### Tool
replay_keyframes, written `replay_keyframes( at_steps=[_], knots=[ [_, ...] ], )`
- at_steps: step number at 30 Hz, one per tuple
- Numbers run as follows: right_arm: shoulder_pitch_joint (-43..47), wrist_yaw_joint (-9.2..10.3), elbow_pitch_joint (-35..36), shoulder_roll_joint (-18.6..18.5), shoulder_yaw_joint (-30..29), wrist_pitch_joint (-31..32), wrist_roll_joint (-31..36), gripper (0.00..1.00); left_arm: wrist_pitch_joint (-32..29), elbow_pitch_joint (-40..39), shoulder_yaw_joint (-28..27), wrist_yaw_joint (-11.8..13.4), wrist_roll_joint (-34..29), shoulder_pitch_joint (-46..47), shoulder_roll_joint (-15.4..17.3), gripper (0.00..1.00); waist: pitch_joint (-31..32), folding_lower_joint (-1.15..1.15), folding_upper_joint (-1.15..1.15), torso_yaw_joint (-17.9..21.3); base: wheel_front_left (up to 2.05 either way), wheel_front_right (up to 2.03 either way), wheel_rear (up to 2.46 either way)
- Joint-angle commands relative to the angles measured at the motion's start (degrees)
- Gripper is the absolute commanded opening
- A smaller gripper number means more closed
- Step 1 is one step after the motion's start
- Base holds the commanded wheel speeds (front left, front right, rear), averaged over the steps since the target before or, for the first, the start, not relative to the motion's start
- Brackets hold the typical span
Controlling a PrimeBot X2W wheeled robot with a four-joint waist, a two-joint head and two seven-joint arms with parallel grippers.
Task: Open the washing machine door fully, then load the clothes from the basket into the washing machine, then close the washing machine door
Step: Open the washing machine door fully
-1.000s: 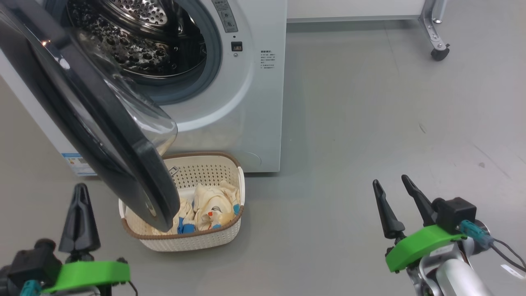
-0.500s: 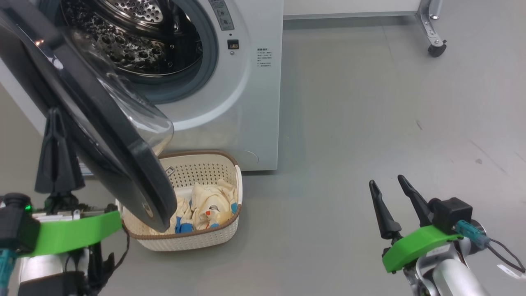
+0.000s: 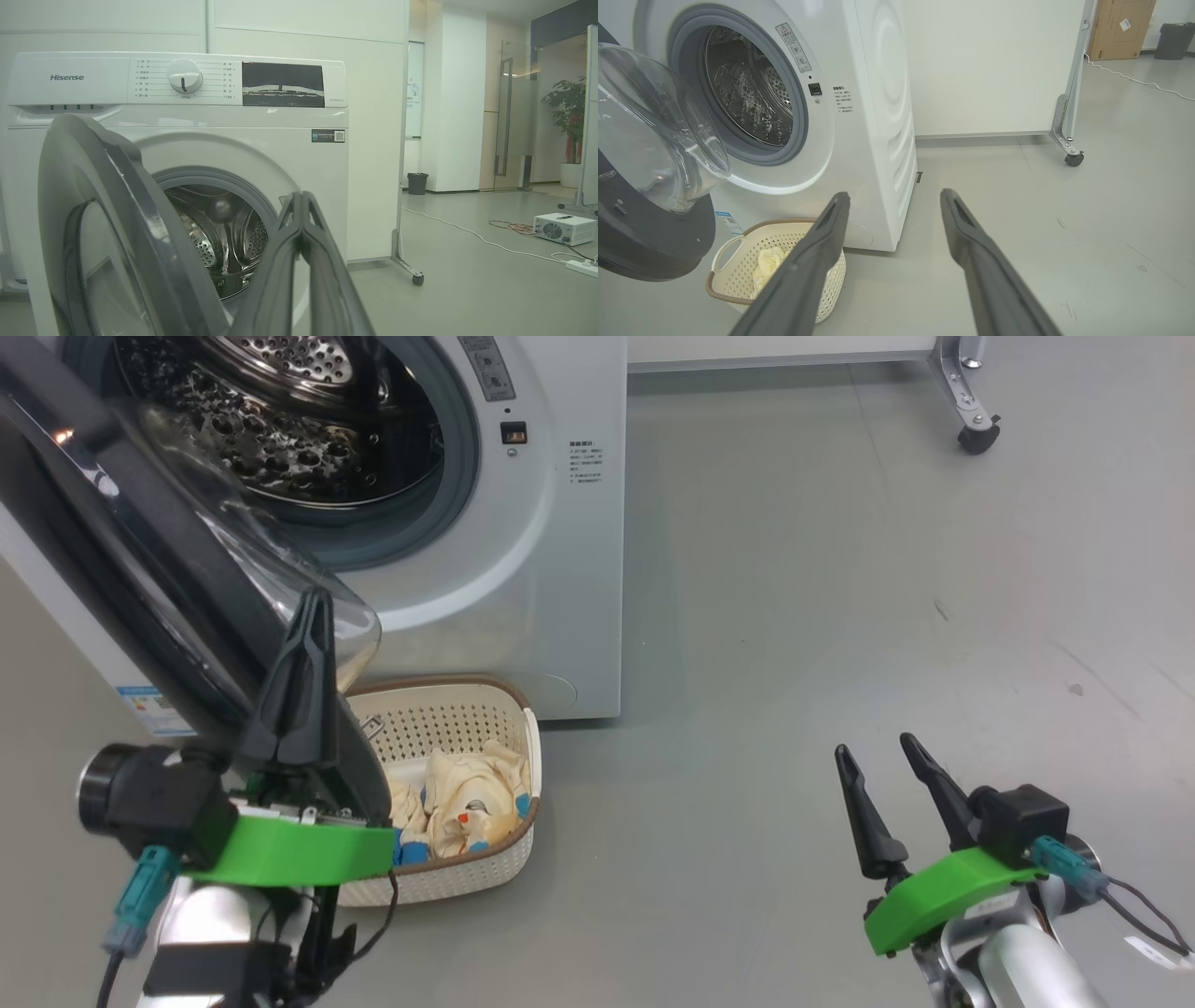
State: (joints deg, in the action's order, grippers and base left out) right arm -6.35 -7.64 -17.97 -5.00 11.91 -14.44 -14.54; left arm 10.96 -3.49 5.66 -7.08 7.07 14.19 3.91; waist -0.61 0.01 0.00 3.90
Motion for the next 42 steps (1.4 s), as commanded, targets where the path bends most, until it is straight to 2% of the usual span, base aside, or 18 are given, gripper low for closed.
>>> replay_keyframes(
  at_steps=[1,19,32,42],
  knots=[
    [-2.58,0.15,1.51,0.20,0.89,-0.56,0.53,1.00,-0.53,-0.81,-1.23,-0.17,1.00,2.94,1.48,0.00,-0.11,-0.01,0.00,0.09,0.00,0.00,0.00],
    [-3.33,0.15,0.91,0.81,0.98,-0.56,-0.25,1.00,-6.32,16.49,6.72,-0.39,11.19,6.55,4.10,0.00,-1.13,-0.01,0.00,1.84,0.00,0.00,0.00],
    [-3.41,0.15,0.61,0.97,0.68,-0.56,-0.23,1.00,-3.01,25.92,5.68,-0.24,13.08,9.03,5.24,0.00,-1.67,-0.01,0.00,2.50,0.00,0.00,0.00],
    [-2.76,0.15,0.06,0.77,1.06,-0.56,-0.23,1.00,-0.78,29.23,6.15,-0.25,13.64,9.15,5.21,0.00,-0.29,-0.01,0.00,0.96,0.00,0.00,0.00]
  ],
)
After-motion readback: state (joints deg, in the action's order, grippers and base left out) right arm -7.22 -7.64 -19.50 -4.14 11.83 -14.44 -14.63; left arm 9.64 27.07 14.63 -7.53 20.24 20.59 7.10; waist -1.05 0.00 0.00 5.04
